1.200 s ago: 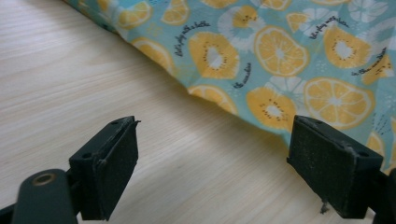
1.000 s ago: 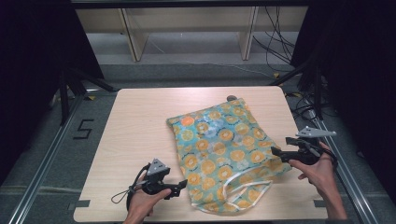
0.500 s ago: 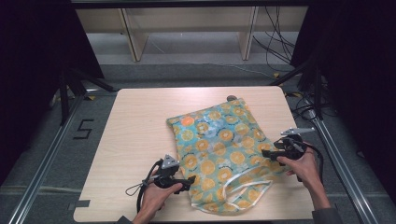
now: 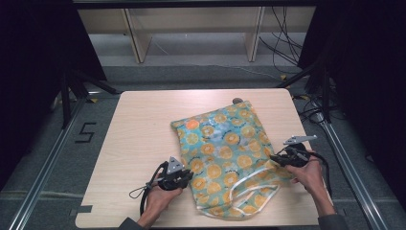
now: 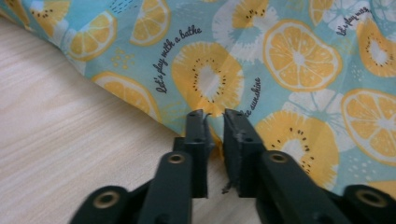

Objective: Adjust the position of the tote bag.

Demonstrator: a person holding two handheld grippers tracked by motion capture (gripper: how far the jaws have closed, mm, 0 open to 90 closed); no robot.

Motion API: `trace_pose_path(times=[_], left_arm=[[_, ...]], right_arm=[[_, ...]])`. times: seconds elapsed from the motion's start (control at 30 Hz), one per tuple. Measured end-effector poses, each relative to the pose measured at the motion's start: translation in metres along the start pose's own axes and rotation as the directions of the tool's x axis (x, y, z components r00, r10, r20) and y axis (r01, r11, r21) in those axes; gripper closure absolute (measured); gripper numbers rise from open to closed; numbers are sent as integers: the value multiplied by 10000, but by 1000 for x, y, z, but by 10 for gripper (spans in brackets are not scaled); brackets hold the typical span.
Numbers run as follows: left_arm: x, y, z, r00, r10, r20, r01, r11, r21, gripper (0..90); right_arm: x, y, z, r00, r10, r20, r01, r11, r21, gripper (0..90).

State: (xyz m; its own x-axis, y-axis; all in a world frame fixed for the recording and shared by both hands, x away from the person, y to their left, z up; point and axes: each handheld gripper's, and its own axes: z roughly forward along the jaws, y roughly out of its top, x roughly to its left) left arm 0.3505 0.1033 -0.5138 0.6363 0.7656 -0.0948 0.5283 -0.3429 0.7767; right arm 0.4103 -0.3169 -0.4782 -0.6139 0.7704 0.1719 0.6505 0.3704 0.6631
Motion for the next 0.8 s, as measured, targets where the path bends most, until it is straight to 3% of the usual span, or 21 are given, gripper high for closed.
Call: trace_pose_path(times=[0.07, 0.2, 0.23, 0.27, 0.37, 0.4, 0.5, 0.57, 0.6, 0.63, 0.67, 0.7, 0.73, 0.8], left_arm=[[2, 1, 0, 9998, 110, 172, -111, 9999, 73, 880], [5, 1, -2, 9995, 307, 89, -307, 9995, -20, 892], [6, 1, -2, 10000, 76, 2, -76, 9999, -151, 893], [9, 1, -3, 9999, 157, 40, -157, 9999, -52, 895], [17, 3, -8, 9992, 343, -198, -345, 9993, -111, 895], [24, 4, -11, 9995, 125, -294, -130, 9997, -185, 895], [31, 4, -15, 9991, 78, -405, -86, 9998, -199, 894], [39, 5, -18, 9986, 174, -504, -182, 9997, -153, 894], [41, 5, -18, 9986, -83, -522, 72, 9997, -217, 894], [45, 5, -20, 9981, 191, -588, -198, 9997, -106, 894], [47, 5, -21, 9981, 131, -595, -139, 9998, -141, 894], [49, 5, -21, 9982, -132, -583, 115, 9995, -299, 894], [52, 5, -23, 9980, 69, -627, -78, 9999, -150, 893], [58, 5, -24, 9977, 12, -682, -25, 9998, -196, 892]], right_arm=[[3, 0, -2, 9996, -262, 58, 261, 9994, 209, 900], [9, -1, -4, 9988, -480, 56, 478, 9983, 340, 900], [12, -2, -3, 9986, -528, -1, 528, 9986, 56, 900], [19, -2, -7, 9982, -598, -15, 598, 9974, 401, 900], [27, -4, -8, 9969, -787, 32, 785, 9960, 419, 900], [34, -6, -9, 9963, -837, -171, 845, 9953, 468, 900], [39, -7, -8, 9931, -1150, -249, 1160, 9924, 421, 900], [45, -6, -6, 9907, -1119, -768, 1144, 9930, 287, 900], [54, -6, -8, 9896, -1240, -732, 1266, 9914, 319, 900], [54, -6, -8, 9896, -1240, -732, 1266, 9914, 319, 900], [58, -7, -6, 9900, -1314, -509, 1313, 9913, -56, 900], [61, -7, -6, 9875, -1508, -468, 1511, 9885, 29, 900], [66, -6, -6, 9846, -1641, -603, 1654, 9861, 167, 900], [69, -7, -6, 9856, -1556, -663, 1572, 9873, 208, 900]])
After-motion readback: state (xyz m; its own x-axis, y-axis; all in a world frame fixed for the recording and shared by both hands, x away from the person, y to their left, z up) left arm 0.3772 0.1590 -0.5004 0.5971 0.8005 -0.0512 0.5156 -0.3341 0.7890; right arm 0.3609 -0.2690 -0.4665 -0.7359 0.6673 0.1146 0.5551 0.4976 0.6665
